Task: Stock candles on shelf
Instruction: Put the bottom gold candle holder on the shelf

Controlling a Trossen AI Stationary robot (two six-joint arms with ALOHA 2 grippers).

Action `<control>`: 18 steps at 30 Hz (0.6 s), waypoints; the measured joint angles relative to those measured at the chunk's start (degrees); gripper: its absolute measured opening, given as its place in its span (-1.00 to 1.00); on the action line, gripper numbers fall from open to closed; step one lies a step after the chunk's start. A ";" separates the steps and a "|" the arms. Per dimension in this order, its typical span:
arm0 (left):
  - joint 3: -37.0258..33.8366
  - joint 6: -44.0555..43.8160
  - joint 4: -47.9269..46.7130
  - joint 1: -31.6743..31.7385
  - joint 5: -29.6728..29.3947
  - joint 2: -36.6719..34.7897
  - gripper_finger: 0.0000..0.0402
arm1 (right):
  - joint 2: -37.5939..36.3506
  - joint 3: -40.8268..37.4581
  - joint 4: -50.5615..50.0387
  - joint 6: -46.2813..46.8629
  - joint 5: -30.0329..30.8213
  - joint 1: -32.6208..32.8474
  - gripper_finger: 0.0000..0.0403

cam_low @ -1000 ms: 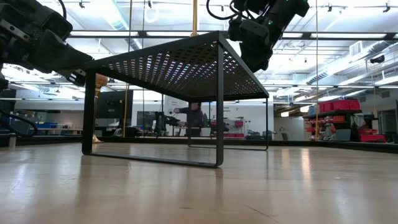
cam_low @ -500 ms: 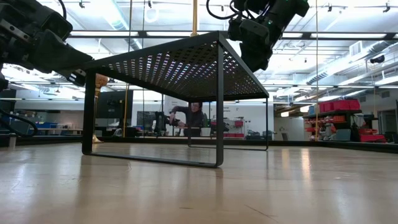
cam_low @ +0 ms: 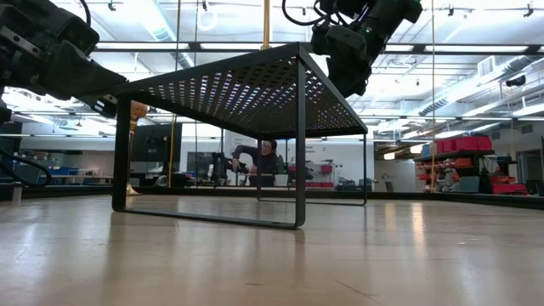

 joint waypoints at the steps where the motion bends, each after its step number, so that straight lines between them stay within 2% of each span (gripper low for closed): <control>1: 0.02 0.00 0.00 -0.02 -0.01 0.00 -0.93 | 0.00 0.00 0.00 0.00 -0.02 0.00 -0.84; 18: 0.00 0.00 0.00 0.00 0.00 0.01 -0.93 | 0.00 0.00 -0.01 0.00 -0.55 0.00 -0.84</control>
